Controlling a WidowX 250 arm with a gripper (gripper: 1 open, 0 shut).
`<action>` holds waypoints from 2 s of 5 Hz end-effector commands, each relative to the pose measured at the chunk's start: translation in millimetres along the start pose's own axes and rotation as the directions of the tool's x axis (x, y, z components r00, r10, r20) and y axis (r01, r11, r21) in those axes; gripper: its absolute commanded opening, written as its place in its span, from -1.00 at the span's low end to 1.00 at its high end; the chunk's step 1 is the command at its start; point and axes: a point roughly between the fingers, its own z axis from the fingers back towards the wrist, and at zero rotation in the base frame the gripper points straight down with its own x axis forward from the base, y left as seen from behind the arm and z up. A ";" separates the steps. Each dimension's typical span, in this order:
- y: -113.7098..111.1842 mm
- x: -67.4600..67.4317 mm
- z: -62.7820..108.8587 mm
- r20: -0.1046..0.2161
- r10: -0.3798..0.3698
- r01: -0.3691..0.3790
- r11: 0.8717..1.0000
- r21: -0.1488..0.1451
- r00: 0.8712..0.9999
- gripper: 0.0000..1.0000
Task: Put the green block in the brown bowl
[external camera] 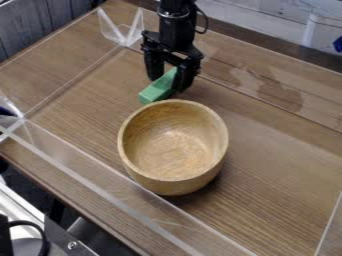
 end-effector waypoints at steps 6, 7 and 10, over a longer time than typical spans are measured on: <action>4.6 7.4 25.5 0.097 0.016 -0.021 0.999 0.048 0.995 1.00; 4.9 9.0 20.4 0.089 0.019 -0.023 0.998 0.050 0.996 1.00; 7.3 13.0 4.1 0.064 0.028 -0.031 0.999 0.039 0.998 1.00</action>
